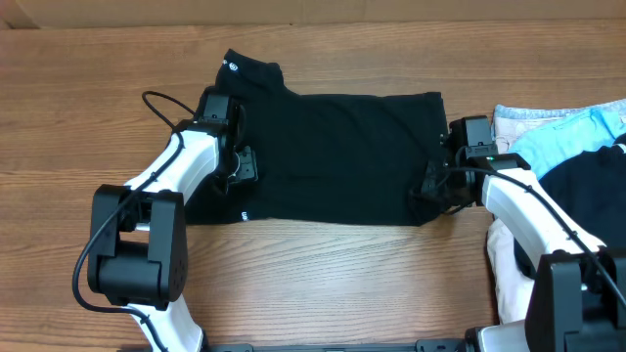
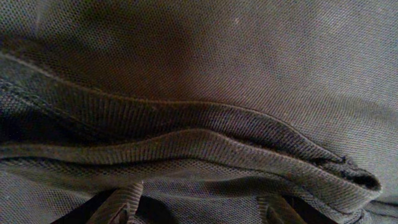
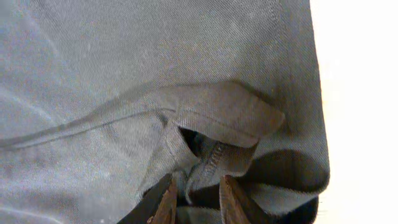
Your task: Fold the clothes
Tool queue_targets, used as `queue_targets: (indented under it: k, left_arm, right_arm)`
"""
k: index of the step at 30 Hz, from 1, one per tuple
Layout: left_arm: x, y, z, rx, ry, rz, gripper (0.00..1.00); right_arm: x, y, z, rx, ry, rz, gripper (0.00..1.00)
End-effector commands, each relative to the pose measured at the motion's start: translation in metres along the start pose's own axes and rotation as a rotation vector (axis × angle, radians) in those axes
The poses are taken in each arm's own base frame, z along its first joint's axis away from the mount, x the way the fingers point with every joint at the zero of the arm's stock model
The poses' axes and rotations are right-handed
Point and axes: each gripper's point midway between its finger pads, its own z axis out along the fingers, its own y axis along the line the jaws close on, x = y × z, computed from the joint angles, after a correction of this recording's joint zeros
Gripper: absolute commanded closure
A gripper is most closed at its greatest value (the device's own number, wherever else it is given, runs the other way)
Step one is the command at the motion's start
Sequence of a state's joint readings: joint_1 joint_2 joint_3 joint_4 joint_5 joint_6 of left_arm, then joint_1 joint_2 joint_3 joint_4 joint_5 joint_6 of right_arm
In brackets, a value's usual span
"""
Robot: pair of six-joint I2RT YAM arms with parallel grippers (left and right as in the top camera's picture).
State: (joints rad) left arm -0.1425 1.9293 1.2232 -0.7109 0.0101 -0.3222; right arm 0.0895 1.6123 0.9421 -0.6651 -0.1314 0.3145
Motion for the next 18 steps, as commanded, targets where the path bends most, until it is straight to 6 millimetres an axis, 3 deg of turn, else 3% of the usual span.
queue_targets:
  k: [1, 7, 14, 18]
  left_arm:
    - [-0.006, -0.001, -0.002, -0.005, -0.016, 0.003, 0.36]
    - [-0.006, -0.001, -0.002, -0.005, -0.016, 0.003, 0.36]
    - [-0.006, -0.001, -0.002, -0.005, -0.015, 0.003, 0.36]
    - [-0.006, -0.002, -0.002, -0.004, -0.015, 0.003, 0.37]
  right_arm:
    - [0.004, 0.001, 0.011, -0.010, 0.032, 0.007, 0.73]
    - [0.006, 0.012, 0.025, -0.081, 0.064, -0.007, 0.72]
    - [-0.006, 0.016, 0.027, -0.095, 0.019, -0.016, 0.71]
    - [-0.009, 0.017, 0.028, -0.100, 0.007, -0.019, 0.66]
